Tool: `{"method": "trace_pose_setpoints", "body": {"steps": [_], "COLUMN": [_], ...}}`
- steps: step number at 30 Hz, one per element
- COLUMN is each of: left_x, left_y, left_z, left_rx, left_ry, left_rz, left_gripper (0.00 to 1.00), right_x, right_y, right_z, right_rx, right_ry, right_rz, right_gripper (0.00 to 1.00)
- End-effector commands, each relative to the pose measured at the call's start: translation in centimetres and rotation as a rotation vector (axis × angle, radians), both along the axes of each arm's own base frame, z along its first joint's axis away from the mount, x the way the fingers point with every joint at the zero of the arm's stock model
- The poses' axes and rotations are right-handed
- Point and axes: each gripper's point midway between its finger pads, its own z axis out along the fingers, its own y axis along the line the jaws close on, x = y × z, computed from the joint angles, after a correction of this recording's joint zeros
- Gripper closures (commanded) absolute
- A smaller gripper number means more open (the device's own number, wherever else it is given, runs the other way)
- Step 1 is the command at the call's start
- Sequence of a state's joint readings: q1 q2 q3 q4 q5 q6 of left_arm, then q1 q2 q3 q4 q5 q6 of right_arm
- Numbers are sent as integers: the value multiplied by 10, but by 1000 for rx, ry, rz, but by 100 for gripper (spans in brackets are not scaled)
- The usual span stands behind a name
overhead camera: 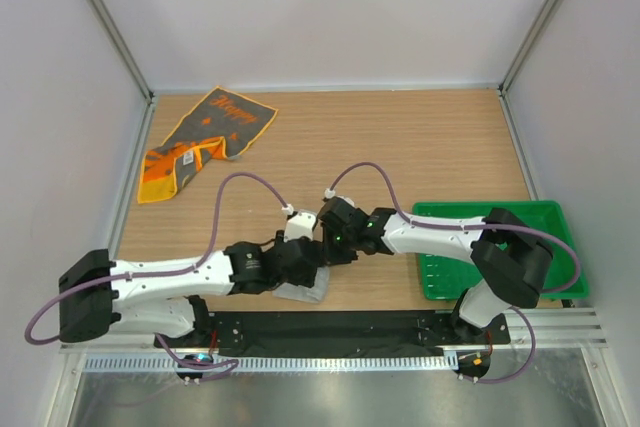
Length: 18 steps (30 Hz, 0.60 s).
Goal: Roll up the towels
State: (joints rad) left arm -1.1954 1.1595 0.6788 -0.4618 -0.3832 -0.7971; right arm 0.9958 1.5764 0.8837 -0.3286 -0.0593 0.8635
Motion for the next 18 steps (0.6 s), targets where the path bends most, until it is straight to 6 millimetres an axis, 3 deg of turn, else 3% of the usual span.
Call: {"method": "trace_pose_setpoints", "body": {"steps": [1, 7, 14, 18], "left_x": [4, -17, -30, -36], "left_y": [-8, -38, -46, -56], "left_z": [14, 24, 27, 17], "left_rx": [88, 90, 23, 40], "left_ry": [-144, -231, -278, -278], "left_rz": [-17, -62, 1, -27], "left_gripper": [41, 41, 41, 40], "right_x": [-7, -8, -7, -11], "right_y": [-8, -8, -1, 5], "right_z": [-1, -7, -10, -10], "right_rx": [-93, -112, -86, -61], "right_ry": [15, 44, 63, 86], "right_rz": [-11, -39, -59, -50], "right_gripper": [99, 99, 99, 99]}}
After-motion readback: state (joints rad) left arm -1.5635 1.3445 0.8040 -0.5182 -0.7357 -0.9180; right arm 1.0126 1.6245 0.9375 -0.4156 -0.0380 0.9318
